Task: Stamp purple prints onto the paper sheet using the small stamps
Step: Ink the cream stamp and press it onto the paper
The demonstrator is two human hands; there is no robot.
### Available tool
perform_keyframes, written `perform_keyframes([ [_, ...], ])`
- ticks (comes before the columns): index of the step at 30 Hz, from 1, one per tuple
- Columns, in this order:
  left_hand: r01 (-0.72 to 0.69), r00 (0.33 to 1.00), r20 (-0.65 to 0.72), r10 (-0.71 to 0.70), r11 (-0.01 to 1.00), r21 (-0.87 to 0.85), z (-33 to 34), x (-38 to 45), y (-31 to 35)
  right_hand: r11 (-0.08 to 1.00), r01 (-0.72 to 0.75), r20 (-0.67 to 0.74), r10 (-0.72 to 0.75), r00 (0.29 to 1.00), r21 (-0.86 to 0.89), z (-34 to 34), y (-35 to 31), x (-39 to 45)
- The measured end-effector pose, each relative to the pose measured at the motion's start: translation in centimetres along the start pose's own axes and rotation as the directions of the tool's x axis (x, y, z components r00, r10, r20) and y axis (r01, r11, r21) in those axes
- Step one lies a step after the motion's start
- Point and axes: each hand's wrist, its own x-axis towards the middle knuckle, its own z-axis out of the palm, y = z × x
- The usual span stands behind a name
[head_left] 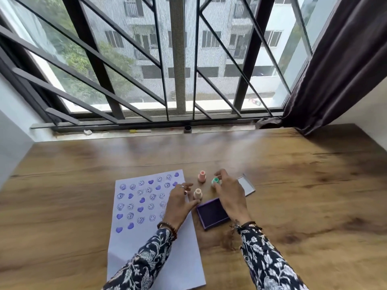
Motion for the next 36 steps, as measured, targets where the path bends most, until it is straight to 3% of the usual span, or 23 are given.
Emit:
perform_keyframes([
  [6,-0.063,0.998,0.029,0.060,0.991,0.114,0.4,0.8,-0.2,0.999,-0.027,0.022,0.028,0.999,-0.029,0.4,0.7,0.8],
  [9,-0.068,0.998,0.021,0.066,0.990,0.124,0.4,0.8,0.0,1.000,0.019,-0.061,-0.019,0.998,-0.009,0.4,0.3,-0.1],
  [11,-0.079,0.997,0.018,0.077,0.994,0.077,0.4,0.4,0.2,0.996,0.055,-0.070,-0.050,0.996,0.075,0.6,-0.3,-1.2],
  [14,-0.085,0.996,0.039,0.085,0.996,-0.017,0.1,-0.3,0.8,0.958,0.025,0.085,-0.052,0.995,0.286,1.1,-1.5,-3.3],
  [17,-0.112,0.993,0.017,0.114,0.990,-0.087,-0.2,-1.3,1.0,0.917,-0.026,0.111,-0.021,0.994,0.398,1.4,-1.7,-4.4],
  [22,0.079,0.996,0.066,-0.054,0.873,-0.481,-1.0,-2.8,1.4,0.688,-0.217,0.165,0.141,0.976,0.693,0.5,-1.6,-5.2],
  [25,0.107,0.993,0.094,-0.064,0.813,-0.572,-1.3,-3.3,1.9,0.589,-0.262,0.201,0.169,0.965,0.764,0.5,-1.8,-5.7],
  [32,0.065,0.998,0.050,-0.047,0.890,-0.451,-1.2,-3.7,2.2,0.415,-0.363,0.269,0.269,0.925,0.834,1.0,-1.9,-6.8],
  [36,-0.002,0.999,0.030,0.015,0.925,-0.380,-1.1,-4.2,2.0,0.390,-0.394,0.285,0.309,0.907,0.832,1.3,-1.9,-7.6],
])
